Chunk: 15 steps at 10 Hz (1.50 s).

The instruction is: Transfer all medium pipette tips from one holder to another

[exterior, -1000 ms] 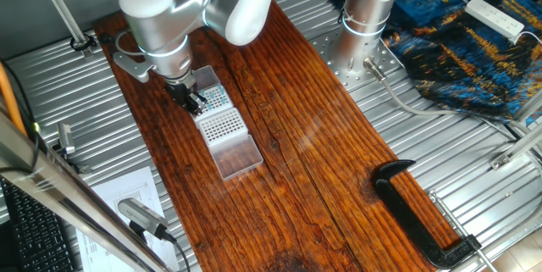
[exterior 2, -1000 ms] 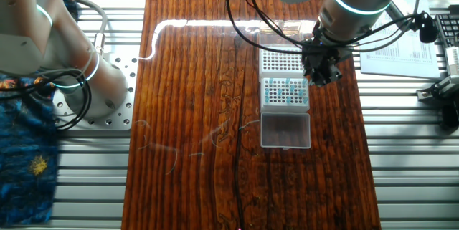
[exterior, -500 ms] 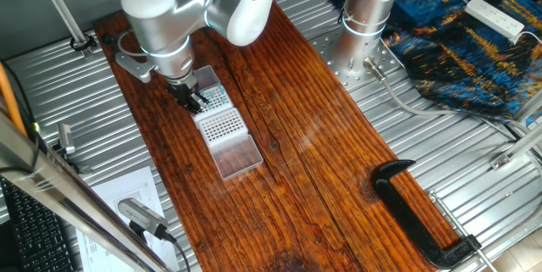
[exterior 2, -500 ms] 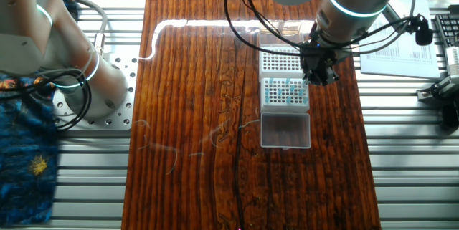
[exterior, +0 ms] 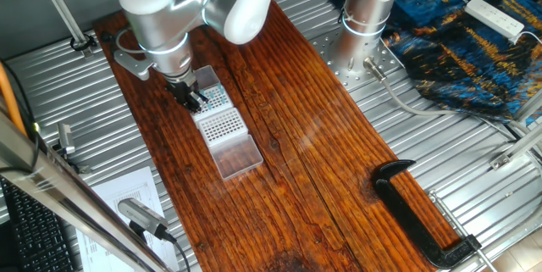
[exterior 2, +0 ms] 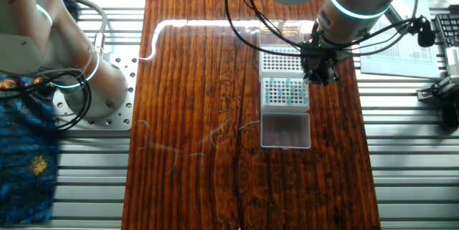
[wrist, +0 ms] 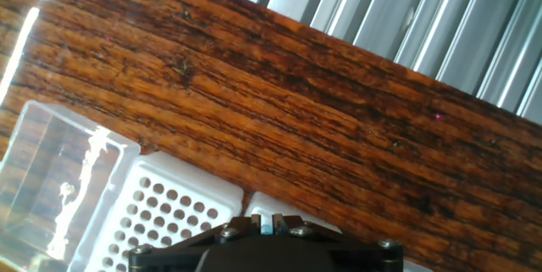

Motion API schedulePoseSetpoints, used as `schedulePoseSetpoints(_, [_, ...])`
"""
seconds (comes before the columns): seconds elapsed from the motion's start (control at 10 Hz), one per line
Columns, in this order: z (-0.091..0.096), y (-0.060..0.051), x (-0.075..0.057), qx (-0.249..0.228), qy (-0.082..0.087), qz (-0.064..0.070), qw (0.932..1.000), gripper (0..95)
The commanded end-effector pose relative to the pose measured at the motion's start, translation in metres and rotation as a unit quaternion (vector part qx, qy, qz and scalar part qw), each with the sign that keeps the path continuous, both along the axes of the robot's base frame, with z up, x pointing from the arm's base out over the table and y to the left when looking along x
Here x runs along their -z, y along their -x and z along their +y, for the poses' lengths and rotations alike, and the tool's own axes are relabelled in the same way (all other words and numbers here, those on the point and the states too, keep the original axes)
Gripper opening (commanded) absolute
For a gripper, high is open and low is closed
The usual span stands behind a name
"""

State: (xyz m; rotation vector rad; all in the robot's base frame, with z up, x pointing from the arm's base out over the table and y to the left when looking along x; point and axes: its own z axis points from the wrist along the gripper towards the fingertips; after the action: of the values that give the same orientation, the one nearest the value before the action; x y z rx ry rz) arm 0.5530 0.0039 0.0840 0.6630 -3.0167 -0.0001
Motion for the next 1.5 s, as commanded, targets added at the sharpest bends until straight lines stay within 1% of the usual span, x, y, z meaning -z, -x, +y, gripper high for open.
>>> schedulePoseSetpoints(0.1, [0.000, -0.001, -0.001, -0.001, 0.000, -0.002, 1.0000, 0.0])
schedulePoseSetpoints(0.5, [0.001, 0.000, -0.014, -0.006, 0.000, 0.000, 1.0000, 0.0])
schedulePoseSetpoints(0.8, [0.003, 0.000, -0.026, -0.016, 0.001, 0.001, 0.9999, 0.0])
schedulePoseSetpoints(1.0, [0.007, -0.002, -0.045, -0.025, 0.003, 0.005, 0.9997, 0.0])
schedulePoseSetpoints(1.2, [0.012, -0.003, -0.058, -0.035, 0.004, 0.006, 0.9994, 0.0])
schedulePoseSetpoints(1.3, [0.018, -0.003, -0.062, -0.030, 0.004, 0.006, 0.9995, 0.0])
schedulePoseSetpoints(1.4, [0.022, -0.003, -0.063, -0.027, 0.003, 0.005, 0.9996, 0.0])
schedulePoseSetpoints(1.5, [0.036, -0.003, -0.061, -0.015, 0.000, 0.001, 0.9999, 0.0])
